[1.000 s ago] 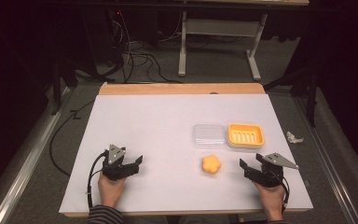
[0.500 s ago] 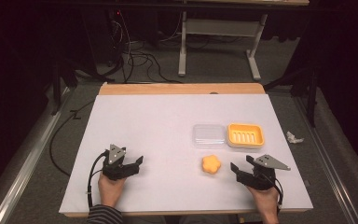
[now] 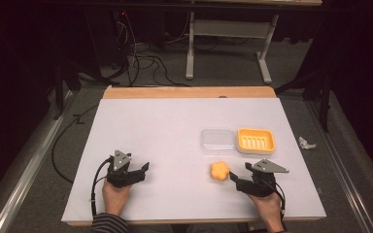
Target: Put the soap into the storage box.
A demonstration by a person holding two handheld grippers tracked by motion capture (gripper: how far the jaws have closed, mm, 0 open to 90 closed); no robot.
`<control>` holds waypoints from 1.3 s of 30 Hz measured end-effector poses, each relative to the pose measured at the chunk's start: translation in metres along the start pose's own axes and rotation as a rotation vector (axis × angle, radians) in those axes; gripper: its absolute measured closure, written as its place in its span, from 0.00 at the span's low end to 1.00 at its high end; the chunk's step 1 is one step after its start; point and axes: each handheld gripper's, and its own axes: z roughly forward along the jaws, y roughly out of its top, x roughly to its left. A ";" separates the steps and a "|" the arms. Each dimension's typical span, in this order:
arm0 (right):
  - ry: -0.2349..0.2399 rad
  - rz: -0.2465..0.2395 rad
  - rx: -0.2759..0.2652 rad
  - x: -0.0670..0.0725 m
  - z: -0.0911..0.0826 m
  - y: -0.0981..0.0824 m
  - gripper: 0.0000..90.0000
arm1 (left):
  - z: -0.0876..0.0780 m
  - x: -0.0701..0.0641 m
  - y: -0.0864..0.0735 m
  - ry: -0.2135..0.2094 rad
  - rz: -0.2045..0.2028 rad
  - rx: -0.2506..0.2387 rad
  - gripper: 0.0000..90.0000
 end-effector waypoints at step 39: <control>0.036 -0.179 0.285 0.043 0.056 0.037 0.17 | 0.000 0.000 0.000 -0.004 0.000 -0.004 0.25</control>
